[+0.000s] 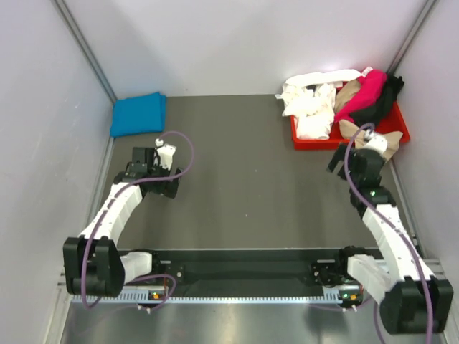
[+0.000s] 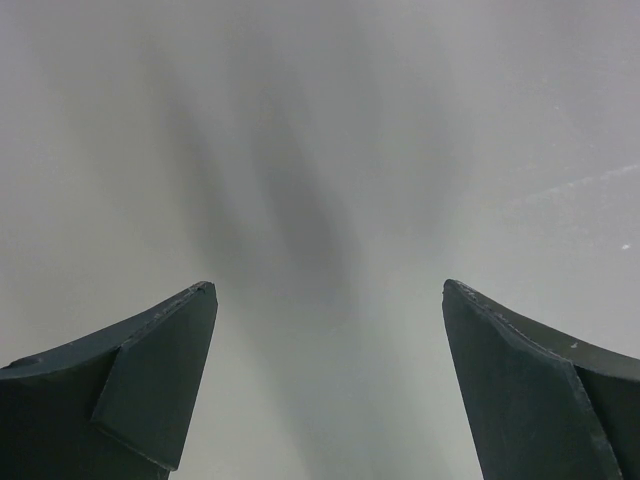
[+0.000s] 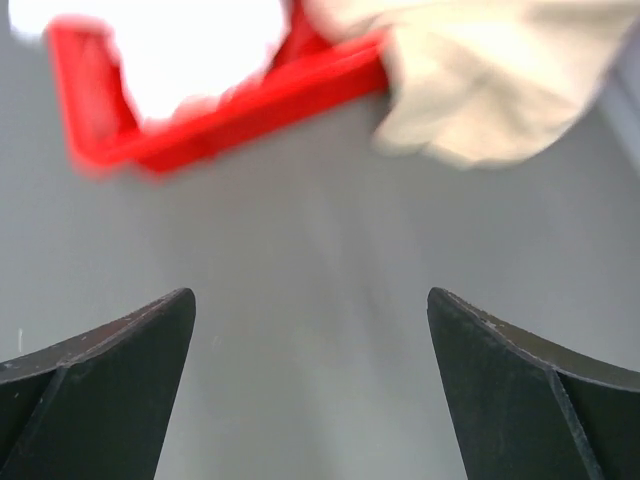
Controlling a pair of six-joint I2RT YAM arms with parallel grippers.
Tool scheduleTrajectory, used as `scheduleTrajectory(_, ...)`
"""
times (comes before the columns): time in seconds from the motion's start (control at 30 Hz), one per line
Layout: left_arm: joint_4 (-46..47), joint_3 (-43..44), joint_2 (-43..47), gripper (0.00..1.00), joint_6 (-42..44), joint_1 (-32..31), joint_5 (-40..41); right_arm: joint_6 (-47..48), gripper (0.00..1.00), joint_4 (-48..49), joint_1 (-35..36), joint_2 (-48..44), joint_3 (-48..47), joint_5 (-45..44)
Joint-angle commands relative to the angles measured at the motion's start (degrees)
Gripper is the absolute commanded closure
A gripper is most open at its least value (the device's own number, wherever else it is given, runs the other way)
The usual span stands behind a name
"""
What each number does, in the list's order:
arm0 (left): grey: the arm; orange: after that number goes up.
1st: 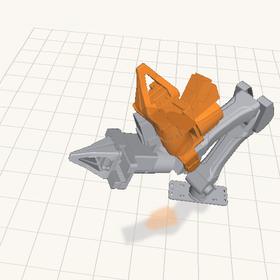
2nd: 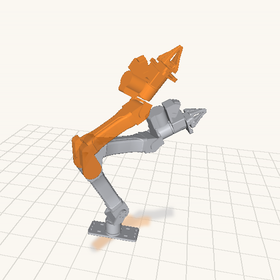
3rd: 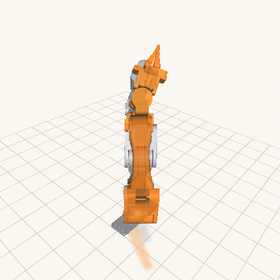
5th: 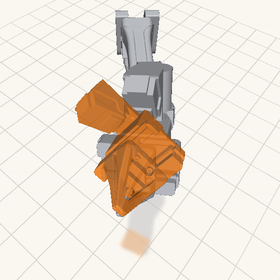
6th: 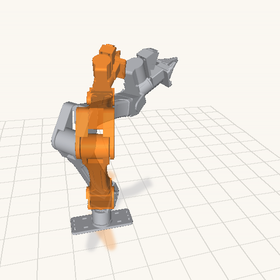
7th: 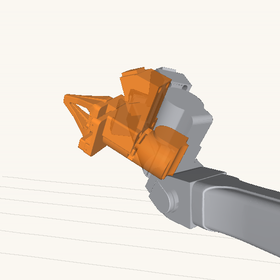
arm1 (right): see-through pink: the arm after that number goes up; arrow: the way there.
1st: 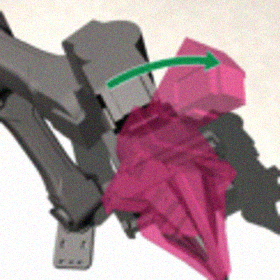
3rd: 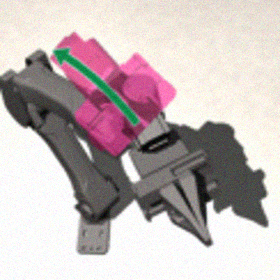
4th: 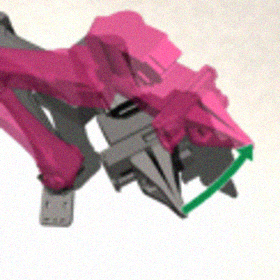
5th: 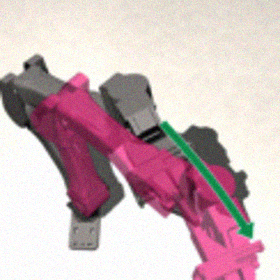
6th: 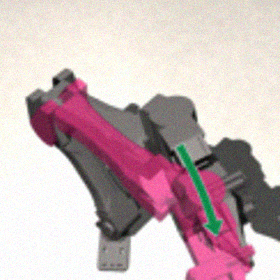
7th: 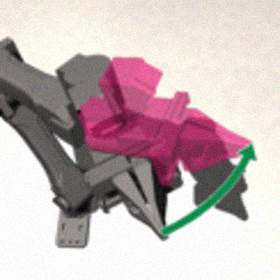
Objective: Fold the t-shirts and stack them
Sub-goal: Grab the tshirt from the pile
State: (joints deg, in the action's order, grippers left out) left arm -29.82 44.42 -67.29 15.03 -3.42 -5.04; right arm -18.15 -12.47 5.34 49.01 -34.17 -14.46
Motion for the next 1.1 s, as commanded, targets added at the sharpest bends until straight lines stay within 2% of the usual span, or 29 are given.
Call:
scheduleTrajectory(0.0,-2.6,6.44,-1.7,0.01,2.63,0.17,-3.83,0.74,0.0,1.04,-9.19,6.6,-11.4,4.95)
scheduleTrajectory(0.03,-3.3,7.33,-1.97,0.01,3.34,0.17,-4.97,1.36,0.0,1.13,-12.69,11.67,-13.53,5.92)
scheduleTrajectory(0.1,-4.63,9.61,-2.94,0.01,5.0,0.17,-5.42,5.38,0.0,1.31,-14.48,16.96,-20.27,3.23)
scheduleTrajectory(0.3,-6.38,13.66,-5.4,0.01,5.8,0.17,-7.88,17.16,0.07,-5.27,-15.01,41.55,-40.49,1.44)
scheduleTrajectory(0.4,-6.56,13.94,-6.19,0.01,5.71,0.17,-8.06,21.92,0.09,-9.32,-15.1,49.74,-48.06,3.29)
scheduleTrajectory(0.53,-6.91,13.76,-6.98,0.01,5.98,0.17,-6.83,23.69,0.14,-13.02,-15.45,56.53,-53.71,1.54)
scheduleTrajectory(0.6,-6.83,13.76,-7.24,0.01,5.8,0.17,-6.74,24.48,0.23,-13.28,-15.63,58.64,-56.42,1.63)
scheduleTrajectory(0.67,-6.83,13.76,-7.51,0.01,5.8,0.17,-7.09,24.92,0.57,-13.63,-15.63,61.37,-58.8,2.85)
scheduleTrajectory(0.7,-6.91,13.76,-7.51,0.01,5.89,0.17,-7.09,24.83,0.57,-13.63,-15.54,61.38,-59.25,2.94)
scheduleTrajectory(0.73,-6.91,13.67,-7.6,0.01,5.89,0.17,-7.0,24.66,0.64,-13.63,-15.63,61.64,-59.69,3.12)
scheduleTrajectory(0.77,-7.0,13.76,-7.42,0.01,5.89,0.17,-6.83,24.57,0.81,-13.55,-15.63,61.64,-60.04,3.21)
scheduleTrajectory(0.83,-6.92,13.76,-7.25,0.01,5.98,0.17,-6.65,24.13,1.0,-12.67,-15.63,60.24,-60.05,4.0)
scheduleTrajectory(1.07,-6.91,13.94,-7.07,0.01,6.15,0.08,-6.3,21.67,1.0,-11.35,-15.54,49.18,-60.66,-0.39)
